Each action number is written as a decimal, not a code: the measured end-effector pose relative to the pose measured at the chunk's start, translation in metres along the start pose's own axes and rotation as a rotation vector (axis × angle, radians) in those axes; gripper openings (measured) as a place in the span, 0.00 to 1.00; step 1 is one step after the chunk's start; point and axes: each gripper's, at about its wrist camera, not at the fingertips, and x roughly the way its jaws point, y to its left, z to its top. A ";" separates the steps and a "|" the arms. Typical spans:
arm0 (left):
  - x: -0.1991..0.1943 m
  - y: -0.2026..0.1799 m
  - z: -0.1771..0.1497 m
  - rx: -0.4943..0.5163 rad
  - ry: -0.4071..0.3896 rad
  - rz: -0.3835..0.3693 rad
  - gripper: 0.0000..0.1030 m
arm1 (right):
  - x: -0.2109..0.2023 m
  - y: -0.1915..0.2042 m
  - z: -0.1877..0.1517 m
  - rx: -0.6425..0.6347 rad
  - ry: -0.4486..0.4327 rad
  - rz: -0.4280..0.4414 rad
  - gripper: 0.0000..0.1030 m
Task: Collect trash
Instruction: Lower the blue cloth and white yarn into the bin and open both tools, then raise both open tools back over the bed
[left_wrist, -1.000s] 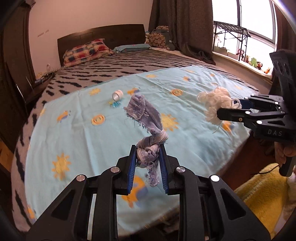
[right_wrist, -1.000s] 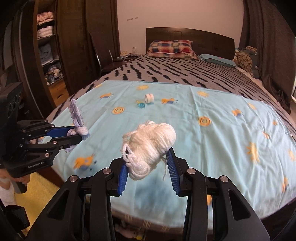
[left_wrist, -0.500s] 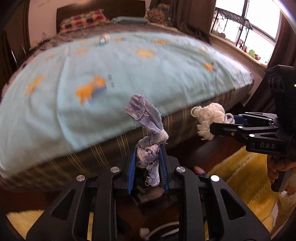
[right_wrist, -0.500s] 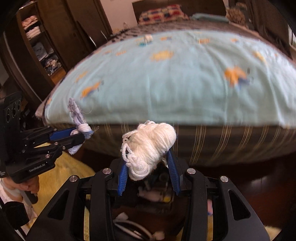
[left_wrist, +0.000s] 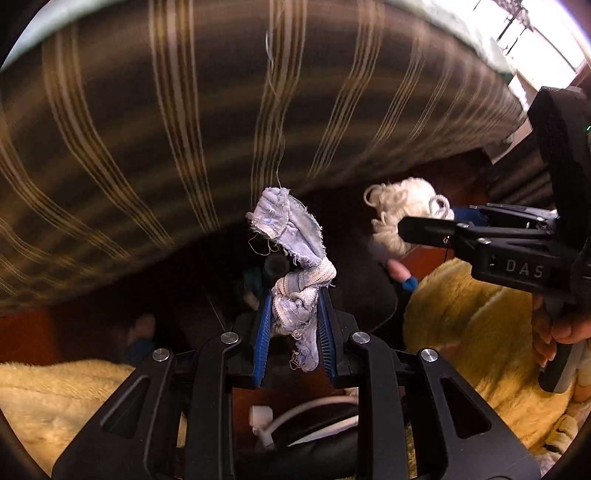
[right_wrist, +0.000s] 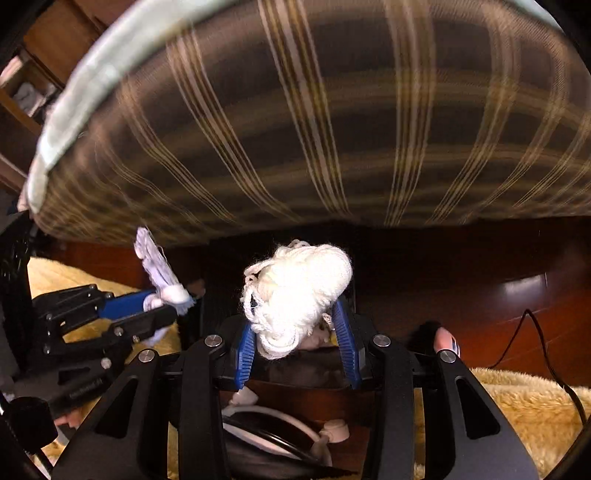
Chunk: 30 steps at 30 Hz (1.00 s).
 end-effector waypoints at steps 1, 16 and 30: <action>0.005 0.001 -0.001 -0.002 0.014 0.003 0.22 | 0.005 0.001 -0.001 -0.006 0.013 -0.005 0.39; 0.026 0.010 -0.001 -0.059 0.068 -0.018 0.27 | 0.012 0.002 0.004 0.004 0.035 -0.003 0.43; -0.049 0.019 0.019 -0.025 -0.173 0.111 0.55 | -0.060 0.006 0.027 -0.037 -0.183 0.013 0.68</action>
